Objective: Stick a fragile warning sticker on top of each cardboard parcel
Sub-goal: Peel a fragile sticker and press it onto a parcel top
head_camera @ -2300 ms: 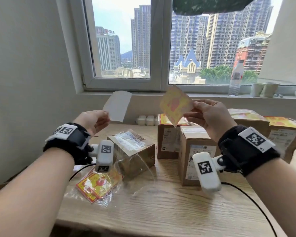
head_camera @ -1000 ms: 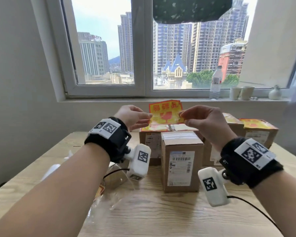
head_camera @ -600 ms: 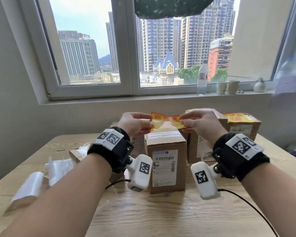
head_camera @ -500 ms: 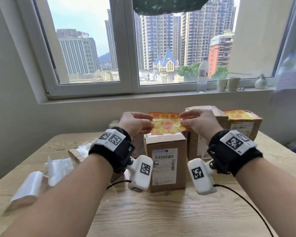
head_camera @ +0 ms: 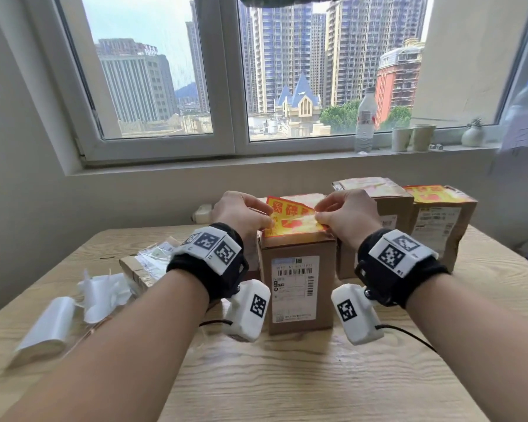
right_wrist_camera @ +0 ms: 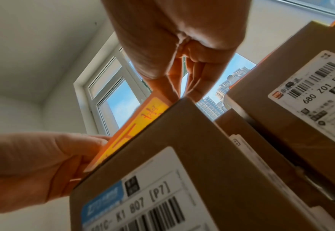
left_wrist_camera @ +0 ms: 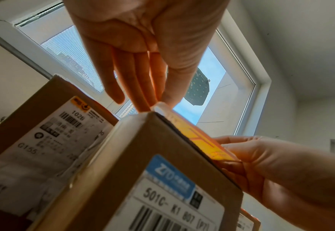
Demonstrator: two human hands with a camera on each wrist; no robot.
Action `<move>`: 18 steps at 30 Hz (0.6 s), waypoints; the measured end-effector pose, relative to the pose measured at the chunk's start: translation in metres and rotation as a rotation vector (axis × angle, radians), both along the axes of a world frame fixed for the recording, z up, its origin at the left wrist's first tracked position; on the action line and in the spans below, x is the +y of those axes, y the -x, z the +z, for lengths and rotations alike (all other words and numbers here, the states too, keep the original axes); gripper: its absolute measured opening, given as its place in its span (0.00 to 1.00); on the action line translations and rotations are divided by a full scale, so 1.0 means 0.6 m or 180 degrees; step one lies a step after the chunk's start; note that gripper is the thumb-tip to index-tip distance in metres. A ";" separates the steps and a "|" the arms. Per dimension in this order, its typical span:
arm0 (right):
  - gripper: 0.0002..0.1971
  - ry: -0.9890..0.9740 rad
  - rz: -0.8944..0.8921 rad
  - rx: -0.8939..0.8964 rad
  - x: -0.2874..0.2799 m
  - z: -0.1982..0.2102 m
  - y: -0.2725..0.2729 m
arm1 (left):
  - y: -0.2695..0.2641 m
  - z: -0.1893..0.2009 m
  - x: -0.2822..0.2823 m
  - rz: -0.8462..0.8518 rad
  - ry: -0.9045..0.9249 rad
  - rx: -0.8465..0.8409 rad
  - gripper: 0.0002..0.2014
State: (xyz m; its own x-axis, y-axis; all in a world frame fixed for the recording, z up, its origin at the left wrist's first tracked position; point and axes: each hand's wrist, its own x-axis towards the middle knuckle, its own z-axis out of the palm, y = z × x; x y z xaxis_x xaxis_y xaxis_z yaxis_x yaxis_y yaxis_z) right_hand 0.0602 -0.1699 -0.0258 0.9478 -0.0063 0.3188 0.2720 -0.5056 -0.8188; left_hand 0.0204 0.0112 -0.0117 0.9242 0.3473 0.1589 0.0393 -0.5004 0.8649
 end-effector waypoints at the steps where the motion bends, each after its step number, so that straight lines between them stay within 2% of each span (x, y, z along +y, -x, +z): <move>1: 0.06 0.0118 -0.0022 -0.0158 0.002 -0.001 0.001 | 0.000 0.000 0.000 0.0009 0.0017 -0.0055 0.09; 4: 0.05 0.0337 -0.0064 -0.0454 0.003 0.000 0.004 | 0.002 0.002 0.001 0.0010 0.0139 -0.0188 0.10; 9: 0.09 0.0394 0.0063 -0.0512 -0.001 -0.001 0.000 | 0.000 0.000 0.007 0.0023 0.0301 -0.0191 0.10; 11: 0.11 0.0476 0.0051 -0.0532 -0.001 -0.005 -0.002 | -0.002 -0.004 0.005 -0.0014 0.0296 -0.0148 0.11; 18: 0.09 0.0773 0.0110 -0.0631 -0.005 -0.012 0.007 | -0.005 -0.013 0.001 0.0124 0.0119 -0.0028 0.09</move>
State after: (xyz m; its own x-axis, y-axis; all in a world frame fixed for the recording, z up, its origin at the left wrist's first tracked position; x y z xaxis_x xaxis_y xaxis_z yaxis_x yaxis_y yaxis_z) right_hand 0.0558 -0.1728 -0.0328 0.8654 0.1237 0.4855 0.4346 -0.6676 -0.6045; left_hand 0.0235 0.0115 -0.0192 0.9085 0.3889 0.1531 0.0506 -0.4660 0.8833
